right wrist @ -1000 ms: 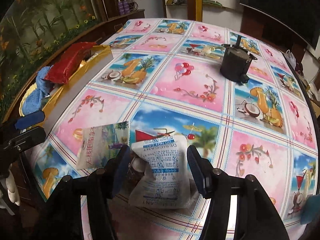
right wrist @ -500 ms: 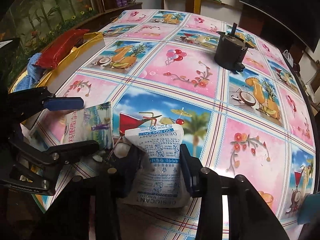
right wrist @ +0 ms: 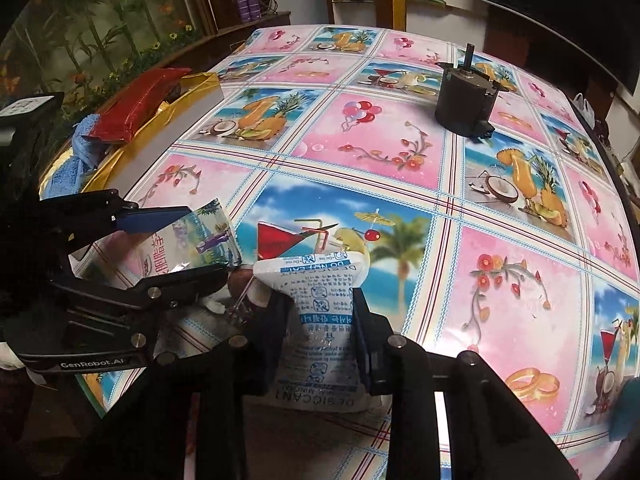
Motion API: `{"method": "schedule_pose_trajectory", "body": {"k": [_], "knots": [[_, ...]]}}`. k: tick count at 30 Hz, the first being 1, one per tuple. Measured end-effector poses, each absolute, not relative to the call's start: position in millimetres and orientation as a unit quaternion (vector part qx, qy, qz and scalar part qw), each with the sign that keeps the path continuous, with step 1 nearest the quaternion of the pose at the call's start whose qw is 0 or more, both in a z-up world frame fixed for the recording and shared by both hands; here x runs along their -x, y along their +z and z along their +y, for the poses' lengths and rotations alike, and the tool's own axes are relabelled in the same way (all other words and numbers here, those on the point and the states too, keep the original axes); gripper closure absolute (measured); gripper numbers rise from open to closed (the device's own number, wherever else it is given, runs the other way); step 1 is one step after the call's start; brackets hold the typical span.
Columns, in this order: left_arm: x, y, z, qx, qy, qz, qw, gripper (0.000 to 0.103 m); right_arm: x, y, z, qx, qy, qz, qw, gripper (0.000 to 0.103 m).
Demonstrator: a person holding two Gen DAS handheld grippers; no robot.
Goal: Organize soft objects
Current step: 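Carry both packets over the tray with the left and right tools, then open both tools to release the packets into the tray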
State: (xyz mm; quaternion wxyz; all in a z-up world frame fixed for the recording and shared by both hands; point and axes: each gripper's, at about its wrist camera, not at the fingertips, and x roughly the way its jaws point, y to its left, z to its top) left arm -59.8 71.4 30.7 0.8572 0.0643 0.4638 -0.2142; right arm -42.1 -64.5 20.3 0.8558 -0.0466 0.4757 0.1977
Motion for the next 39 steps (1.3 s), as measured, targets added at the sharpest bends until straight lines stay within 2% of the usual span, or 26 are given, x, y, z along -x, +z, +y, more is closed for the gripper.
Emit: {"method": "schedule_pose_trajectory", "body": {"k": [10,20,29,35,39], "knots": [[97,111,163,0.069,-0.179,0.392,0.900,0.046,45,58,-33,0.035,0.242,0.438,0.865,0.073],[65,139,279,0.134,-0.078,0.376,0.914,0.046,34,92,57,0.021,0.348,0.418,0.839,0.073],[-15,121,350,0.203,-0.036,0.388,0.898,0.045,20,79,146,-0.006,0.429,0.437,0.790,0.073],[-55,89,351,0.178,-0.026,0.421,0.889,0.042,6,52,183,0.000,0.424,0.460,0.780,0.073],[-64,75,353,0.202,-0.035,0.434,0.877,0.039,4,43,191,0.011,0.411,0.462,0.786,0.070]]}}
